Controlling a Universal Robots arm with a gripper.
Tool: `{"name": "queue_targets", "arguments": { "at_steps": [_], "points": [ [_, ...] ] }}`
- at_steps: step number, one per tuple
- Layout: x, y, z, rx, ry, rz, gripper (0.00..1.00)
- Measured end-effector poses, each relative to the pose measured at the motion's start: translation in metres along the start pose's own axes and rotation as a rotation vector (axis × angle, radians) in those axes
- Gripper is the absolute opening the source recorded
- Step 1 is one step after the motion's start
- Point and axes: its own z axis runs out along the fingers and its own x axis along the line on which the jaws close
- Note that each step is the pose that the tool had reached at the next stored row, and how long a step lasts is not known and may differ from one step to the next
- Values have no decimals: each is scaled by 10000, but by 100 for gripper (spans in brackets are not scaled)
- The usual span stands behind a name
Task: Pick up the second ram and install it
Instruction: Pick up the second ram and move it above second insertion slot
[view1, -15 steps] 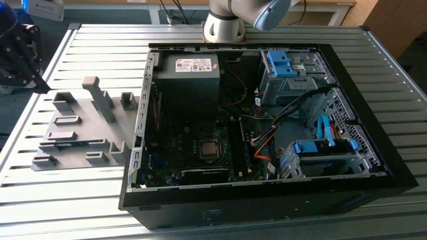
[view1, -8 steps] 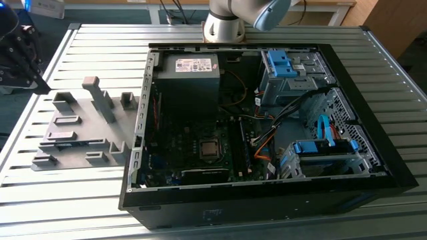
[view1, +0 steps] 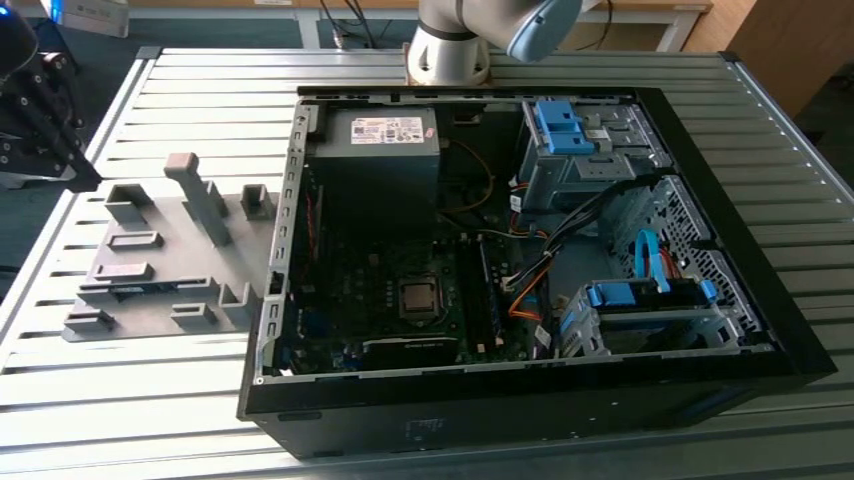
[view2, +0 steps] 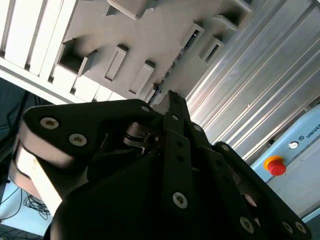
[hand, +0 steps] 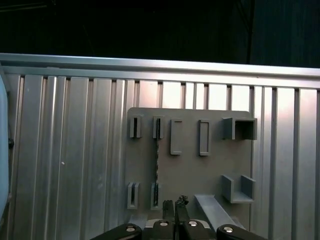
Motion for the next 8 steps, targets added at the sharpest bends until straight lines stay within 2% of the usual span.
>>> {"name": "queue_targets", "arguments": {
  "at_steps": [1,2,3,8],
  "points": [
    [0,0,0,0,0,0,16],
    [0,0,0,0,0,0,16],
    [0,0,2,0,-1,2,24],
    [-1,-1,27,8,-5,295,24]
  ]
}}
